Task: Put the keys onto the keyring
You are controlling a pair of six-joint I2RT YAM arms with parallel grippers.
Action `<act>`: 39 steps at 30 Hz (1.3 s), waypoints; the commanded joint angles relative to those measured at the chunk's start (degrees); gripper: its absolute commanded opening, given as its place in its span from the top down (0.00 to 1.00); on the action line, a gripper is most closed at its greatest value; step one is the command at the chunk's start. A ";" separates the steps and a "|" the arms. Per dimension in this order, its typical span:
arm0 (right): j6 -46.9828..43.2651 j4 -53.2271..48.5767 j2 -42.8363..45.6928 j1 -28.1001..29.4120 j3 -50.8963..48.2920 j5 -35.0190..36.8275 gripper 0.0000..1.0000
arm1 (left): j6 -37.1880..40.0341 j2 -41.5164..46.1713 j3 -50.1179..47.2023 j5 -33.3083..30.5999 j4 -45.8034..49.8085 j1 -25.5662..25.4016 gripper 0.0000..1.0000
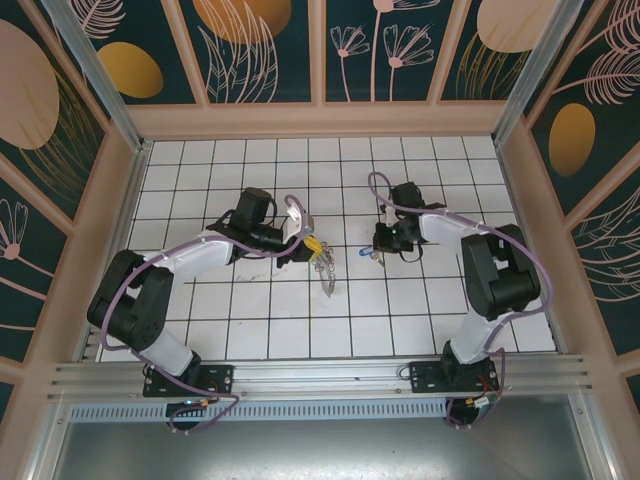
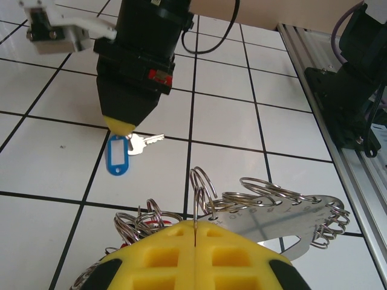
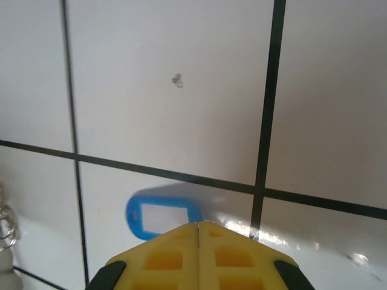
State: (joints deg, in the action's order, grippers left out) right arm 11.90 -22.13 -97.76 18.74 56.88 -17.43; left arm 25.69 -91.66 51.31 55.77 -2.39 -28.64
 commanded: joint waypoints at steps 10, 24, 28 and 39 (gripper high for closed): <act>-17.78 22.51 29.74 0.52 -18.06 -12.58 1.00 | -0.32 -1.94 -0.97 3.52 -6.48 -2.51 1.00; -34.67 31.01 41.00 6.09 -28.15 -18.71 1.00 | -2.70 -3.04 -2.27 4.85 -11.42 -6.29 1.00; -37.37 32.66 40.92 8.88 -28.99 -19.63 1.00 | -4.99 -3.17 -2.52 4.48 -13.27 -6.27 1.00; -37.77 33.19 39.79 12.02 -29.48 -19.34 1.00 | -7.47 -4.14 -2.10 4.48 -14.14 -6.31 1.00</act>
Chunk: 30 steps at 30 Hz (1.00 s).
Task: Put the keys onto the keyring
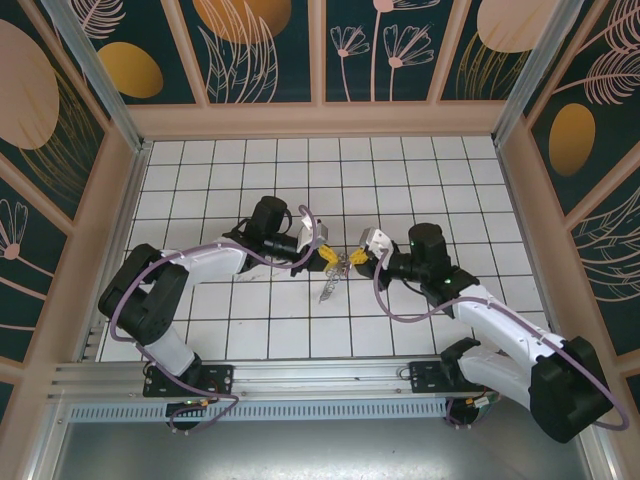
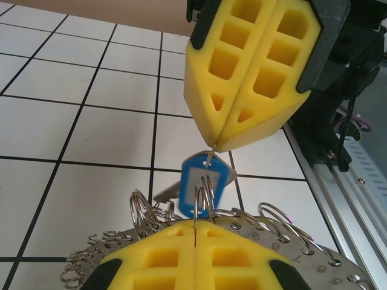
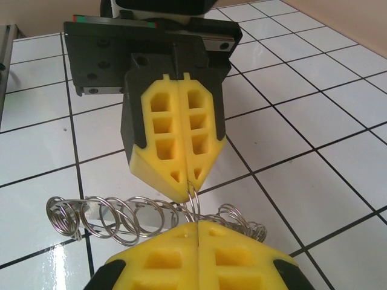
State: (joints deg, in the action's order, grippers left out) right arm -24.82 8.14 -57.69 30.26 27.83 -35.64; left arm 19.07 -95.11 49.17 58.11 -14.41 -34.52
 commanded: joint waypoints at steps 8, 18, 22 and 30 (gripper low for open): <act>-0.68 3.12 -2.16 0.59 0.63 -5.28 1.00 | -1.21 -0.43 0.25 1.48 -1.76 -0.37 1.00; -0.30 5.33 -3.98 1.99 1.58 -2.51 1.00 | -1.43 -0.42 0.91 1.79 -0.55 -0.42 1.00; -0.08 6.57 -5.42 2.52 2.34 -3.24 1.00 | -1.78 -0.69 1.67 1.67 0.04 -0.38 1.00; -1.26 1.59 -3.20 2.70 3.02 -3.37 1.00 | -2.00 -0.34 1.38 -0.02 -0.20 -0.40 1.00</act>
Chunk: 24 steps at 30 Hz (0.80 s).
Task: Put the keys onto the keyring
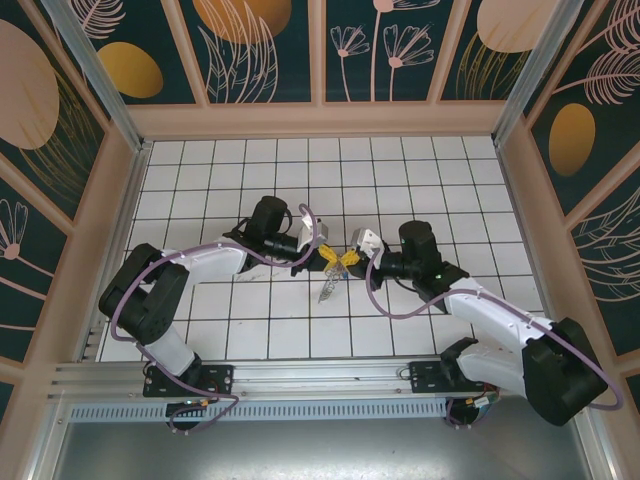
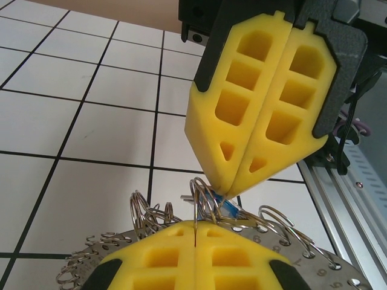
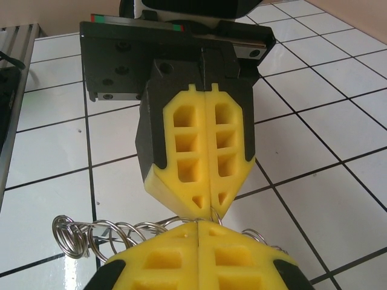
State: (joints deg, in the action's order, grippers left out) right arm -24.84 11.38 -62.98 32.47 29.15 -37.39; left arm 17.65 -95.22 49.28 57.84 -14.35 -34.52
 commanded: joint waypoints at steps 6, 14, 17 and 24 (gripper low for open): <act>-1.95 -11.78 7.52 0.35 1.01 -2.29 1.00 | -0.54 0.14 0.79 -1.07 -0.93 -0.41 1.00; -1.84 -6.68 13.16 -0.82 -0.40 9.41 1.00 | 0.20 0.82 0.07 -0.62 -1.34 -0.43 1.00; -3.75 -6.46 11.98 -2.71 0.65 9.46 1.00 | 0.89 0.91 0.16 -0.29 -0.44 -0.40 1.00; -5.94 -4.67 4.43 -2.76 2.41 6.78 1.00 | 1.43 1.18 0.12 0.49 -0.33 -0.38 1.00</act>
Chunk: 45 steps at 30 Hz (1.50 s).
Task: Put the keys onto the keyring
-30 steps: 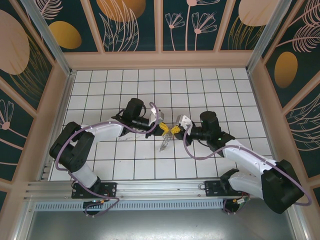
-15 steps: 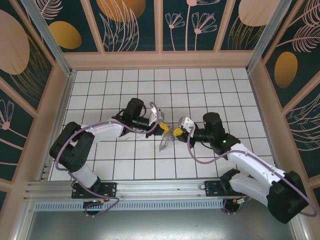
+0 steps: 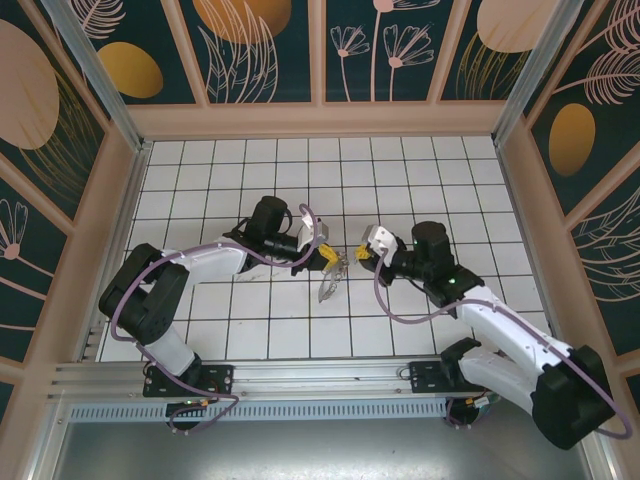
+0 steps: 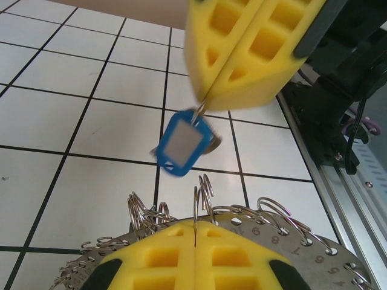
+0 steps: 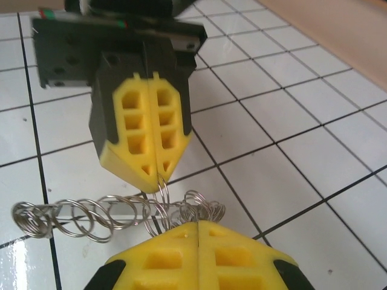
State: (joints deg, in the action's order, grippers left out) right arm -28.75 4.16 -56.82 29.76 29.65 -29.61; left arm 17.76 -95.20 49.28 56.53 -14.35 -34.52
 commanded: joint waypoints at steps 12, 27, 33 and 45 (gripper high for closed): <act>-0.03 6.63 -5.89 0.34 2.09 -9.93 1.00 | 0.77 0.67 1.12 1.63 -0.53 -0.37 1.00; 1.31 8.80 -9.17 0.81 3.66 -10.47 1.00 | 0.19 0.68 1.01 1.93 -0.82 -0.42 1.00; 2.82 11.66 -9.73 1.27 3.32 -9.24 1.00 | 0.24 0.72 1.09 1.84 -0.77 -0.37 1.00; 3.79 13.20 -10.52 3.90 3.22 -3.04 1.00 | 0.10 0.80 1.15 1.83 -0.74 -0.38 1.00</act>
State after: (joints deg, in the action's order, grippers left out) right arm -25.78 14.39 -66.61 33.10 31.24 -35.18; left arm 17.72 -95.20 49.28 56.36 -14.35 -34.52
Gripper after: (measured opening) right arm 0.052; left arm 0.058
